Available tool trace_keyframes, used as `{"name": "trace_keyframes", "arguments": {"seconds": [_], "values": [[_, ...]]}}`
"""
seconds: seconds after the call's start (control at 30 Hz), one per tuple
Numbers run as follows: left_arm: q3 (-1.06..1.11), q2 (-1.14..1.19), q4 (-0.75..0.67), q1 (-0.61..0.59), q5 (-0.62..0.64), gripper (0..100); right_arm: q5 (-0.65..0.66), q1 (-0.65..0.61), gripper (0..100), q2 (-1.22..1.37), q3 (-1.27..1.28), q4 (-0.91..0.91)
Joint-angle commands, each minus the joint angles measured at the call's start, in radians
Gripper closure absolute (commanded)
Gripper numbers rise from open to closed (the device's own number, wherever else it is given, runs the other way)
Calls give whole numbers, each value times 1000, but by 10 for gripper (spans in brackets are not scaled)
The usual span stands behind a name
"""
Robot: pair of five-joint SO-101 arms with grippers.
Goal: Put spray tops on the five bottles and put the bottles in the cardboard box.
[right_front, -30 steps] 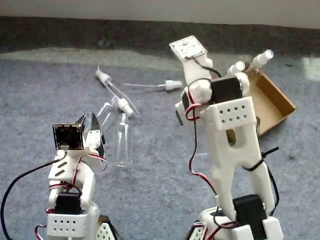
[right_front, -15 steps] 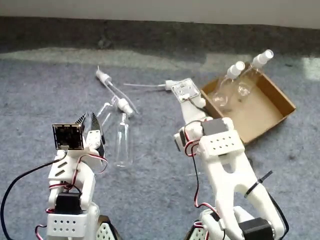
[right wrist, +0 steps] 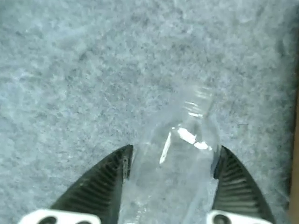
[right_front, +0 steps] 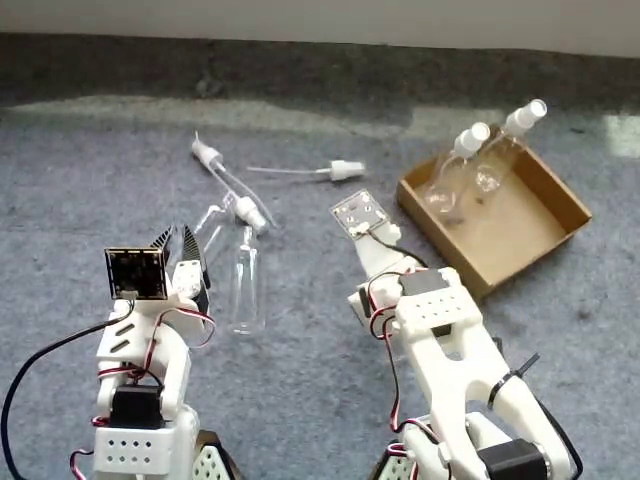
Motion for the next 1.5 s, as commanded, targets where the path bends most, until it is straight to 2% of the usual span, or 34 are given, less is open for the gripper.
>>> {"name": "trace_keyframes", "arguments": {"seconds": [0.0,0.23,0.43,0.63,1.0,1.47], "values": [[-31,-10,-17,22,3,993,9,12,719,-31,-1,-18],[-31,-10,-17,22,3,993,5,10,719,-30,42,-21],[-31,-10,-17,22,3,993,5,10,719,-30,59,-127],[-31,-10,-17,24,3,993,-68,10,720,-28,58,-125],[-31,-10,-17,64,3,993,-71,10,720,-22,-7,-58],[-30,-10,-17,64,3,993,-129,15,720,268,-177,-31]]}}
